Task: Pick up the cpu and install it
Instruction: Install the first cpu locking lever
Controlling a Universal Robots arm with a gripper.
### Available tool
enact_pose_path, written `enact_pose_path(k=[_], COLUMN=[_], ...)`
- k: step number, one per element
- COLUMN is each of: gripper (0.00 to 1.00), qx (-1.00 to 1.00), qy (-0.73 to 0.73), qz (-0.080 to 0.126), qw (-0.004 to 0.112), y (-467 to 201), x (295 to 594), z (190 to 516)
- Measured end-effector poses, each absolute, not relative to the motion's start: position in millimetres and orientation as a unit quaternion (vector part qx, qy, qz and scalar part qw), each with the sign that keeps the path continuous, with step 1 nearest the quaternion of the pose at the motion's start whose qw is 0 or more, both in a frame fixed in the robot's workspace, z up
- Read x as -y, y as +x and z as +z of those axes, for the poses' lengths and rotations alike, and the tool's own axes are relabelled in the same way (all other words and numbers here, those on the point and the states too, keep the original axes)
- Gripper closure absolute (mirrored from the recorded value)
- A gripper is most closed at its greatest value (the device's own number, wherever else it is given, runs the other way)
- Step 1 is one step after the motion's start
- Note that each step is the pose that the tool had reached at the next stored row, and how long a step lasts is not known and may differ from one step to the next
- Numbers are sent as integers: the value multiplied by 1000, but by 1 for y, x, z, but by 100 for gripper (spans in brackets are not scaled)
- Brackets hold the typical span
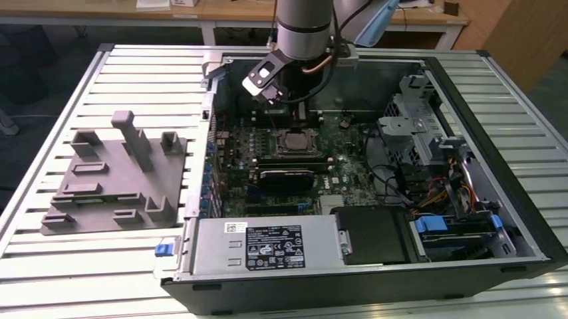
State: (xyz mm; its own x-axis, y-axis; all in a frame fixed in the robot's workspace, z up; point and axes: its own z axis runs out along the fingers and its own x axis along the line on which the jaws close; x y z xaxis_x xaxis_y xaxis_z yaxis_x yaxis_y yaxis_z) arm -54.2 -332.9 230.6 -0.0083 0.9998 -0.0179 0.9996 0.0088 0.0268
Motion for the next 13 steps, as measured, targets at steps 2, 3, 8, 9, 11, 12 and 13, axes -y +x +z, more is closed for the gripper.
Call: enact_pose_path(k=[2, 3, 8, 9, 11, 12, 13], gripper=[89, 89, 89, 89, 89, 89, 89], qx=[-710, -710, -710, -710, -710, -710, -710], qy=[704, 704, 704, 704, 704, 704, 704], qz=[3, 3, 3, 3, 3, 3, 3], qw=[16, 16, 16, 16, 16, 16, 16], y=[-54, -54, -54, -54, -54, -54, -54], x=[333, 333, 333, 333, 333, 333, 333], z=[233, 235, 245, 247, 251, 253, 255])
